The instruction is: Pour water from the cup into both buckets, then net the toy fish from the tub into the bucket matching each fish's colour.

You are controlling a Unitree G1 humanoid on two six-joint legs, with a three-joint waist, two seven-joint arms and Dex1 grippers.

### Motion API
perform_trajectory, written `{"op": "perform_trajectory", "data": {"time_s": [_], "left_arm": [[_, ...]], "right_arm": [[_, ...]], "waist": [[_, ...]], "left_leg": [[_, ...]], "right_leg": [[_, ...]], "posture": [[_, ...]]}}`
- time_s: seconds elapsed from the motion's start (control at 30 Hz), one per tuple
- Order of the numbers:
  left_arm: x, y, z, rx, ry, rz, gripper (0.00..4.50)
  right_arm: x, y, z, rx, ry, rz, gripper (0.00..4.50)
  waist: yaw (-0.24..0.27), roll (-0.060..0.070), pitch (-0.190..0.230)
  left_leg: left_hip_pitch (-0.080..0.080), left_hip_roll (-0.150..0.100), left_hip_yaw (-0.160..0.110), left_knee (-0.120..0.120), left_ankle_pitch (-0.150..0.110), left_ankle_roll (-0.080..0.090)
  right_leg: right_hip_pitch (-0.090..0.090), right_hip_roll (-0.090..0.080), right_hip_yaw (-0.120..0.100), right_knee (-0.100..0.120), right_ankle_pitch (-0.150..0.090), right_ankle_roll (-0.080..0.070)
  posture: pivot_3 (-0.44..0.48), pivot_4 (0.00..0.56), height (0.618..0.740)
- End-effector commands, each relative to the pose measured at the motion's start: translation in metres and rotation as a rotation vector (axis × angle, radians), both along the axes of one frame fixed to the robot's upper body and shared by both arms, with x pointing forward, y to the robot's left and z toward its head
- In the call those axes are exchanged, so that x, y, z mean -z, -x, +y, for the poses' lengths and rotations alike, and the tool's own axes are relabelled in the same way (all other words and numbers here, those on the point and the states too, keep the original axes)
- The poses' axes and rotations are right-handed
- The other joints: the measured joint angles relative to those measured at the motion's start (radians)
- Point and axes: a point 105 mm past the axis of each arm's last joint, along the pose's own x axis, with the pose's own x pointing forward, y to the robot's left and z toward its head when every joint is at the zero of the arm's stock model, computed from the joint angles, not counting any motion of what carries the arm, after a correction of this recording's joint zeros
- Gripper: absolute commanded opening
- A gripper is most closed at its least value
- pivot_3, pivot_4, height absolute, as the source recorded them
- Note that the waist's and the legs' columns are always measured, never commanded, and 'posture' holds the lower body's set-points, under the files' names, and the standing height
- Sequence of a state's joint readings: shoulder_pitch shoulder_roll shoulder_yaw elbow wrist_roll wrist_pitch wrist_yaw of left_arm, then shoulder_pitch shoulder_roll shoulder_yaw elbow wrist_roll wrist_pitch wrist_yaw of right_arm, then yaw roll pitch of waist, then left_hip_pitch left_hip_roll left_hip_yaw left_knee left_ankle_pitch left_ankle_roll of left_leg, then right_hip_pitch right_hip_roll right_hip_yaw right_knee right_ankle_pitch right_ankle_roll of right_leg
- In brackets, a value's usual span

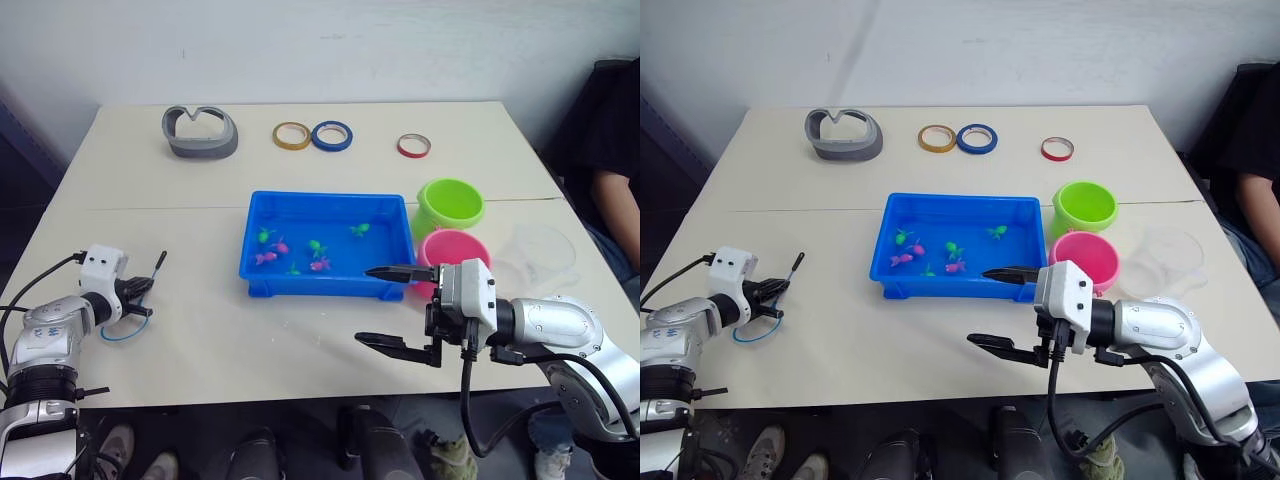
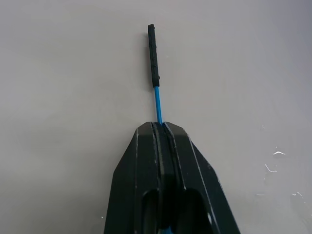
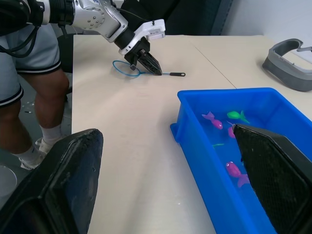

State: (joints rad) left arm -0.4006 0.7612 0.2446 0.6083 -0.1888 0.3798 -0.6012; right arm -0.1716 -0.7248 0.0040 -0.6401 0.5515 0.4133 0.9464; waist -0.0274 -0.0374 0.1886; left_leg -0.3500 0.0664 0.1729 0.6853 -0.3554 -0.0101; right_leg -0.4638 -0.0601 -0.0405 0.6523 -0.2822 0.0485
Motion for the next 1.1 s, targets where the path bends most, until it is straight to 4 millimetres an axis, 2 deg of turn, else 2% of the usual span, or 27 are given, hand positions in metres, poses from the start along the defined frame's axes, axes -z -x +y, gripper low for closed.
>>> {"op": "perform_trajectory", "data": {"time_s": [0.03, 0.1, 0.17, 0.23, 0.37, 0.43, 0.53, 0.57, 0.63, 0.7, 0.8, 1.0, 1.1], "left_arm": [[0.015, 0.007, 0.003, -0.013, -0.004, 0.055, 0.03], [0.014, 0.006, 0.005, -0.019, -0.016, 0.044, 0.03], [0.003, 0.001, 0.007, -0.02, -0.04, -0.005, 0.03], [-0.017, -0.004, 0.012, -0.01, -0.069, -0.062, 0.03], [-0.073, -0.014, 0.016, 0.084, -0.156, -0.175, 0.03], [-0.102, -0.021, 0.01, 0.151, -0.194, -0.225, 0.03], [-0.144, -0.034, -0.025, 0.336, -0.212, -0.299, 0.03], [-0.152, -0.036, -0.035, 0.384, -0.209, -0.313, 0.03], [-0.162, -0.038, -0.073, 0.565, -0.197, -0.31, 0.03], [-0.161, -0.032, -0.107, 0.749, -0.217, -0.266, 0.03], [-0.158, -0.025, -0.146, 0.945, -0.221, -0.23, 0.03], [-0.15, -0.004, -0.213, 1.261, -0.195, -0.212, 0.03], [-0.145, 0.009, -0.244, 1.419, -0.185, -0.212, 0.03]], "right_arm": [[-0.008, 0.005, 0.001, -0.021, 0.0, -0.052, 4.5], [-0.008, 0.004, 0.001, -0.019, -0.002, -0.054, 4.5], [-0.009, 0.004, 0.001, -0.015, -0.004, -0.057, 4.5], [-0.011, 0.002, 0.0, -0.004, -0.014, -0.056, 4.5], [-0.017, -0.001, -0.006, 0.031, -0.037, -0.051, 4.5], [-0.018, -0.003, -0.01, 0.046, -0.028, -0.053, 4.5], [-0.021, -0.006, -0.015, 0.073, -0.028, -0.056, 4.5], [-0.022, -0.007, -0.016, 0.08, -0.029, -0.058, 4.5], [-0.024, -0.011, -0.019, 0.1, -0.027, -0.056, 4.5], [-0.027, -0.016, -0.022, 0.129, -0.025, -0.057, 4.5], [-0.029, -0.022, -0.026, 0.17, -0.021, -0.041, 4.5], [-0.032, -0.031, -0.032, 0.239, -0.017, 0.01, 4.5], [-0.03, -0.027, -0.031, 0.233, -0.001, 0.078, 4.5]], "waist": [[0.0, 0.0, 0.0], [0.0, 0.0, 0.0], [0.0, 0.0, 0.0], [0.0, 0.0, 0.0], [0.001, -0.004, -0.001], [0.002, -0.005, -0.001], [0.009, -0.005, -0.002], [0.014, -0.005, -0.002], [0.02, -0.005, -0.002], [0.024, -0.005, -0.002], [0.023, -0.005, -0.002], [0.022, -0.003, -0.001], [0.024, -0.003, -0.001]], "left_leg": [[0.0, 0.0, 0.0, 0.0, 0.0, 0.0], [0.0, 0.0, 0.0, 0.0, 0.0, 0.0], [0.0, 0.0, 0.0, 0.0, 0.0, 0.0], [0.0, 0.0, 0.0, 0.0, 0.001, 0.0], [-0.002, 0.0, -0.002, 0.0, 0.002, -0.002], [-0.003, 0.0, -0.003, 0.0, 0.002, -0.003], [-0.003, -0.002, -0.003, 0.0, 0.002, -0.002], [-0.003, -0.002, -0.003, 0.0, 0.002, -0.002], [-0.003, -0.004, -0.003, 0.0, 0.003, 0.0], [-0.004, -0.004, -0.002, 0.001, 0.003, 0.0], [-0.004, -0.004, -0.002, 0.001, 0.003, 0.0], [-0.005, -0.002, -0.003, 0.006, 0.003, -0.003], [-0.005, -0.002, -0.003, 0.01, 0.003, -0.003]], "right_leg": [[0.0, 0.0, 0.0, 0.0, 0.0, 0.0], [0.0, 0.0, 0.0, 0.0, 0.0, 0.0], [0.0, 0.0, 0.0, 0.0, 0.0, 0.0], [0.0, 0.0, -0.001, 0.001, 0.0, 0.0], [0.0, 0.0, -0.006, 0.001, 0.0, -0.001], [0.0, 0.0, -0.008, 0.0, 0.0, -0.001], [0.001, -0.001, -0.008, 0.0, 0.0, -0.001], [0.001, 0.0, -0.009, 0.0, 0.0, -0.001], [0.001, 0.001, -0.008, -0.001, 0.0, -0.001], [0.001, 0.002, -0.008, -0.001, 0.0, -0.001], [0.001, 0.004, -0.007, -0.001, 0.0, -0.001], [0.0, 0.009, -0.006, 0.001, 0.0, -0.001], [0.001, 0.009, -0.005, 0.003, 0.0, -0.001]], "posture": [[0.0, 0.15, 0.727], [0.0, 0.15, 0.727], [0.0, 0.15, 0.727], [0.0, 0.15, 0.727], [0.0, 0.15, 0.727], [0.0, 0.15, 0.727], [0.0, 0.15, 0.727], [0.0, 0.15, 0.727], [0.0, 0.15, 0.727], [0.0, 0.15, 0.727], [0.0, 0.15, 0.727], [0.0, 0.15, 0.727], [0.0, 0.15, 0.727]]}}
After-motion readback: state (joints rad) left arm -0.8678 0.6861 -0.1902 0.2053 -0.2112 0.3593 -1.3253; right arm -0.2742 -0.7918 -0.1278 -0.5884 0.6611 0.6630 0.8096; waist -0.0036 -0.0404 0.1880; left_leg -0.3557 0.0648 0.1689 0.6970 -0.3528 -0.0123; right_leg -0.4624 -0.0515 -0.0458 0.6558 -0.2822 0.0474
